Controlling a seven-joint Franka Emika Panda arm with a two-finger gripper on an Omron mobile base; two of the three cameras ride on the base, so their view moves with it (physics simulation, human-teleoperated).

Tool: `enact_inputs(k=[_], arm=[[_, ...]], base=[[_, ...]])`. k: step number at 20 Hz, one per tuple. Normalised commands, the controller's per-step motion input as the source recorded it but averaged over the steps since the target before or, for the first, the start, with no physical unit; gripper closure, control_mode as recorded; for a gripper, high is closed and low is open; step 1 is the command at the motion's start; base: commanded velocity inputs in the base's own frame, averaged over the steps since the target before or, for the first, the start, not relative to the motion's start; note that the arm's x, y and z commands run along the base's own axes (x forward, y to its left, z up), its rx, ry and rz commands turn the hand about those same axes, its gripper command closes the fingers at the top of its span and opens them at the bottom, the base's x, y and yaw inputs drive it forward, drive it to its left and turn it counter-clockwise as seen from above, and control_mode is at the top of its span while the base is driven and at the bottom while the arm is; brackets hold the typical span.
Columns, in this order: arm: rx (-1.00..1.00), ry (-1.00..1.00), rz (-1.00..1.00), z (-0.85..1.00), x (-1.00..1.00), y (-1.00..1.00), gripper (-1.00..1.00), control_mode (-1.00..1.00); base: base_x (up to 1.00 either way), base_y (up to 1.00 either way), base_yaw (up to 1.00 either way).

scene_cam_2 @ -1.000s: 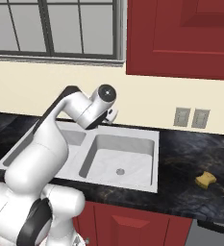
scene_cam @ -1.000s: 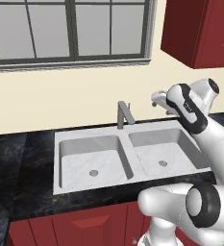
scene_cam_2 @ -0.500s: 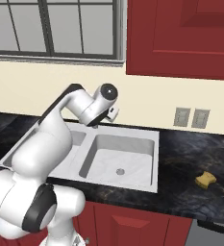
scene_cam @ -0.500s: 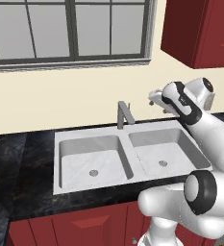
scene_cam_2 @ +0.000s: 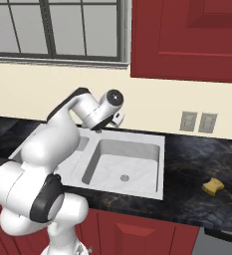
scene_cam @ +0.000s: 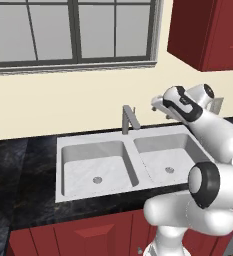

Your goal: Soak the sponge with water for a few seconds and then drop it inside the sink.

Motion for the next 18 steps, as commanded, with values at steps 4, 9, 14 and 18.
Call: enact_inputs(k=[4, 9, 14, 18], arm=[[0.00, 0.00, 0.00, -0.08, 0.21, 0.00, -1.00, -1.00], [0.00, 0.00, 0.00, -0.03, 0.19, 0.01, -1.00, -1.00], [0.00, 0.00, 0.00, -0.10, 0.12, 0.13, -1.00, -1.00], [0.00, 0.00, 0.00, -0.15, 0.01, 0.26, -1.00, -1.00]], base=[[0.00, 0.00, 0.00], [0.00, 0.00, 0.00], [0.00, 0.00, 0.00], [0.00, 0.00, 0.00]])
